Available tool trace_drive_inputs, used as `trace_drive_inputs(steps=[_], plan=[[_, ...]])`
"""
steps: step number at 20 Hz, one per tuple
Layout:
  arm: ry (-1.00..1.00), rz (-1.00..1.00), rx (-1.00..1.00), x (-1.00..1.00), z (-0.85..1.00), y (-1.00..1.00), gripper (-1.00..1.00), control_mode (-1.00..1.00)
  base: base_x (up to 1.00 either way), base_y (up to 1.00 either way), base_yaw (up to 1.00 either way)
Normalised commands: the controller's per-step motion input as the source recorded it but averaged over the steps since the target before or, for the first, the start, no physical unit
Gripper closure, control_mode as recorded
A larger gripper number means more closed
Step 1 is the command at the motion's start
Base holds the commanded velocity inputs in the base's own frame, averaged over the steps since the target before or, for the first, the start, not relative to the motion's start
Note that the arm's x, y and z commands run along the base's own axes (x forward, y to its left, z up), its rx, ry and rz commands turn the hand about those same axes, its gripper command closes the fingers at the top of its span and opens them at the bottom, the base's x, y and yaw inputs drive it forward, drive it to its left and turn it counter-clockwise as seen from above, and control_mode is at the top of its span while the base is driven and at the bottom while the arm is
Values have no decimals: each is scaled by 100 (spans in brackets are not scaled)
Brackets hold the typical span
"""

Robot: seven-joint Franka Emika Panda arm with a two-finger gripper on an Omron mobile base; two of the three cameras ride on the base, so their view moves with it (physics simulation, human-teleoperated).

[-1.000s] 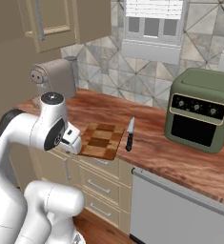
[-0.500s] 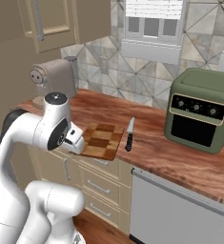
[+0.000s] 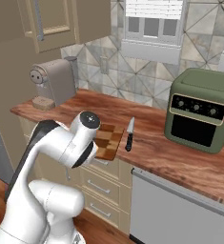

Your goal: Move the cutting board and knife to the sink. Then move spray from the cabinet to the counter.

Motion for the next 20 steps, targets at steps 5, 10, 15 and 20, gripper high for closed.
trace_drive_inputs(steps=[5, 10, 15, 20], plan=[[0, -1, 14, 0, -23, 0, -100, -100, 0, 0, 0], [0, -8, 9, 0, -25, 0, -100, -100, 0, 0, 0], [0, -9, 3, 1, -14, 0, -100, -100, 0, 0, 0], [0, -1, 2, 16, -13, -1, -100, -100, 0, 0, 0]])
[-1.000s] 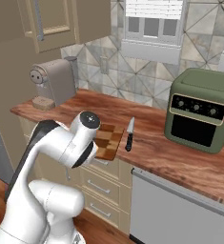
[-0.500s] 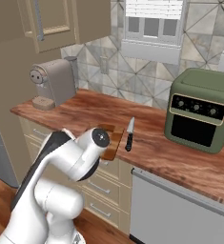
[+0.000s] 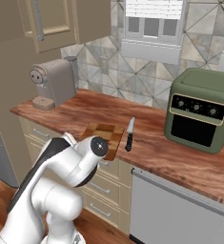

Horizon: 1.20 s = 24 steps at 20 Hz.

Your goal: Move the cutting board and knife to the sink. Then move spray from the cabinet to the counter.

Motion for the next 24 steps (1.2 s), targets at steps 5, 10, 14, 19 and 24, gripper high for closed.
trace_drive_inputs(steps=[5, 10, 14, 19, 24], plan=[[0, 0, 7, 29, -21, -15, -100, -100, 0, 0, 0], [0, 0, 6, 42, -17, -9, -100, -100, 0, 0, 0], [0, 0, 1, 42, -6, -1, -100, -100, 0, 0, 0], [2, 0, 0, 42, -7, 0, -100, -100, 0, 0, 0], [2, 0, 3, 29, -16, 0, -100, -100, 0, 0, 0]])
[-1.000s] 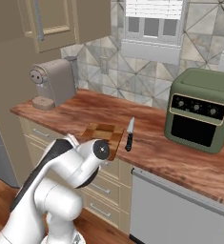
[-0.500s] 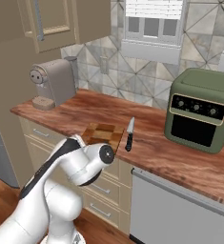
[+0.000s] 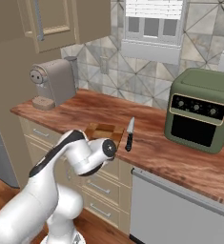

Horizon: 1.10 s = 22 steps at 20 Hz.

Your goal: Move the cutting board and knife to the sink. Then move spray from the cabinet to the counter.

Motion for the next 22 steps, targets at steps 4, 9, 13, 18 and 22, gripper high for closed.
trace_drive_inputs(steps=[4, 9, 13, 18, 22], plan=[[0, 0, 9, 0, -24, 0, -100, -100, 0, 0, 0], [0, 0, 9, 0, -24, 0, -100, -100, 0, 0, 0], [-1, -3, 7, 0, -20, 0, -100, -100, 0, 0, 0], [-5, -4, 7, 0, -17, 0, -100, -100, 0, 0, 0], [-7, -5, 4, 0, -15, 0, -100, -100, 0, 0, 0]])
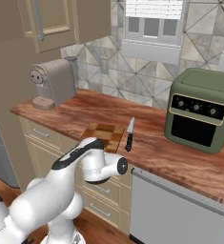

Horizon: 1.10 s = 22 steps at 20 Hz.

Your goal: Move the cutting board and knife to the sink. Then move spray from the cabinet to the counter.

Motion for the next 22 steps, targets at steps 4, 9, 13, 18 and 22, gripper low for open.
trace_drive_inputs(steps=[4, 9, 13, 18, 22], plan=[[-6, -6, 2, 1, -14, 0, -100, -100, 0, 0, 0], [-4, -8, 3, 6, -21, 0, -100, -100, 0, 0, 0], [-4, -12, 0, 21, -11, 1, -100, -100, 0, 0, 0], [0, -10, 0, 17, -7, 2, -100, -100, 0, 0, 0], [0, -9, 0, 13, -2, 0, -100, -100, 0, 0, 0]])
